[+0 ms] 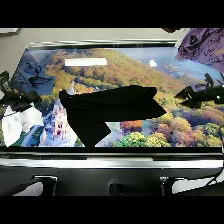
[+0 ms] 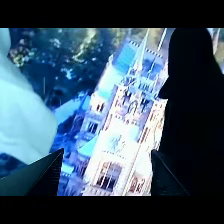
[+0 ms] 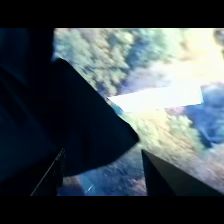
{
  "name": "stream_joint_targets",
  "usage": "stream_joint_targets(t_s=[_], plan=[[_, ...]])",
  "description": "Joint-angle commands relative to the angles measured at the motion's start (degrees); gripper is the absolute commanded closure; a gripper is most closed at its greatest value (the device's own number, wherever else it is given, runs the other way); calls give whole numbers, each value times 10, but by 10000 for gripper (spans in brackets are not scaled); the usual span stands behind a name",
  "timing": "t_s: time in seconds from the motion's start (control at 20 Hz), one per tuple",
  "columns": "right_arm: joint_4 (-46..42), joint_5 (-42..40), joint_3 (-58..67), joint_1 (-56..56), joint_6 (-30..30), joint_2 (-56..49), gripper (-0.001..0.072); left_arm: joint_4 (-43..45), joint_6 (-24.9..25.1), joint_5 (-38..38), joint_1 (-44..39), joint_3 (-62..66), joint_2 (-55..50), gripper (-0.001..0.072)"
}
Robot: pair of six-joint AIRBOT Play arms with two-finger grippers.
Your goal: Fold the clothes and pants, and hang the long-sleeved shirts on hangers.
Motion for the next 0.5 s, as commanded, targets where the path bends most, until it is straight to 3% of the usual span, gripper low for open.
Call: stream_joint_targets(t_s=[0.0,0.25,0.45], plan=[[22,31,-53,-35,-51,-6,161,-24,15,-24,15,-70,57,98],[86,12,-81,-28,-78,-57,159,-25,15,-42,14,-81,56,99],[90,-7,-81,7,-88,-83,159,-30,14,-41,14,-81,56,99]])
